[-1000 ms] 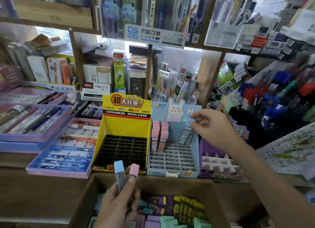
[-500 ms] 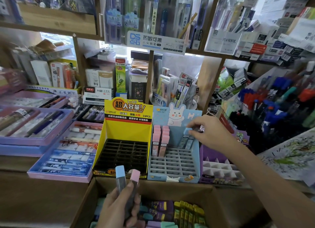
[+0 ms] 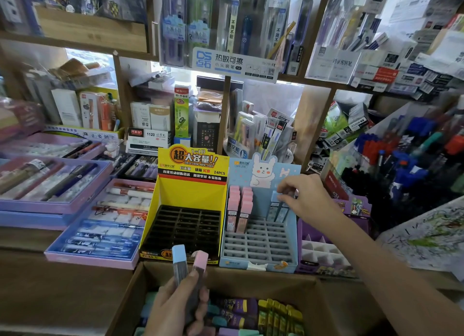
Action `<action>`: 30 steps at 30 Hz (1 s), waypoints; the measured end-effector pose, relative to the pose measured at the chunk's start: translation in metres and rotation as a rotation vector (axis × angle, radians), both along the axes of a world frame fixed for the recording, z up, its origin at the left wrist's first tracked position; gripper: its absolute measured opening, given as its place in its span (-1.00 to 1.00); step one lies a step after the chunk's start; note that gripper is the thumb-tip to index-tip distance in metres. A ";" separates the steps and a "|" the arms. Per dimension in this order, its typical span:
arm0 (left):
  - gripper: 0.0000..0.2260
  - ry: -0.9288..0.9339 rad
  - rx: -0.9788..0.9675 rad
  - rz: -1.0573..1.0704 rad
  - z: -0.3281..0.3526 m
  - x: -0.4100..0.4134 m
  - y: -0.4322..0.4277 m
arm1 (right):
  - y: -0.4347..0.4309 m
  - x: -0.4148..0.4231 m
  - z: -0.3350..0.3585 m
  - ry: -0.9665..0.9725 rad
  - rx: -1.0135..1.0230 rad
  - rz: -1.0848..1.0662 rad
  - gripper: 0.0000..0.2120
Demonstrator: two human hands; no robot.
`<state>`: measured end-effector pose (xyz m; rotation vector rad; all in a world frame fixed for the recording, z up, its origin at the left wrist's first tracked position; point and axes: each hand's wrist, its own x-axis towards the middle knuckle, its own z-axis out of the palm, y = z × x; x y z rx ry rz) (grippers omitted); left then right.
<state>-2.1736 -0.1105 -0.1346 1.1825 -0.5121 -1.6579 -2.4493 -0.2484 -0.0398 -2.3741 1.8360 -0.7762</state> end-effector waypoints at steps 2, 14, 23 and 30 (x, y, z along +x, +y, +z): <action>-0.78 0.007 -0.006 0.009 0.001 -0.002 -0.001 | -0.002 -0.002 -0.002 0.047 -0.029 -0.019 -0.98; -0.53 0.201 0.079 -0.051 -0.004 0.002 -0.002 | 0.007 0.008 -0.005 0.098 -0.189 0.020 -0.98; -0.75 0.184 -0.039 -0.146 0.007 0.003 0.008 | 0.061 0.069 -0.018 -0.488 0.269 0.224 -0.88; -0.69 -0.039 -0.115 -0.062 0.018 -0.006 0.009 | 0.078 0.094 -0.037 -0.555 0.561 0.274 -0.75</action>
